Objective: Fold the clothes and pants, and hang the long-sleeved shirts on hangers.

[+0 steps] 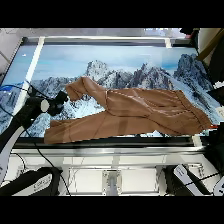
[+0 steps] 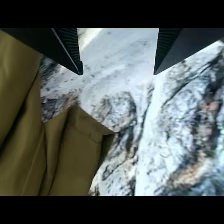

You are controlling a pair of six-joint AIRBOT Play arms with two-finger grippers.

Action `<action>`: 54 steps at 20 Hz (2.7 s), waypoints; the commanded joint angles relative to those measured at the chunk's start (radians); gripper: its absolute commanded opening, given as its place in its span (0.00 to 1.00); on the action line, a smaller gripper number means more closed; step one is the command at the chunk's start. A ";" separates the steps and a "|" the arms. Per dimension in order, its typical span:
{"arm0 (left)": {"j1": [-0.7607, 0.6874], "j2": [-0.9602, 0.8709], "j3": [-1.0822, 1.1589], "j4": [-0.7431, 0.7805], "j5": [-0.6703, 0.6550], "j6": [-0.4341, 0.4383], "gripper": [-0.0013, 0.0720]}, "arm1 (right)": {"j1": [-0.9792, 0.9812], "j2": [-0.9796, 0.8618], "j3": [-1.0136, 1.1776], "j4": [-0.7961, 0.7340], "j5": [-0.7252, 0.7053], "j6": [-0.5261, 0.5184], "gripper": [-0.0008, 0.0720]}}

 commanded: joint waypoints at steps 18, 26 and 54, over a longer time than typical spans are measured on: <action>-0.008 -0.270 -0.011 -0.363 0.406 0.001 0.76 | 0.113 0.000 0.001 -0.054 -0.027 0.000 0.55; 0.009 -0.349 0.082 -0.342 0.435 0.010 0.04 | 0.113 -0.015 -0.002 -0.052 -0.031 0.003 0.55; 0.468 -0.117 0.252 -0.159 -0.266 1.086 0.71 | 0.127 -0.014 -0.256 -0.040 0.009 0.037 0.55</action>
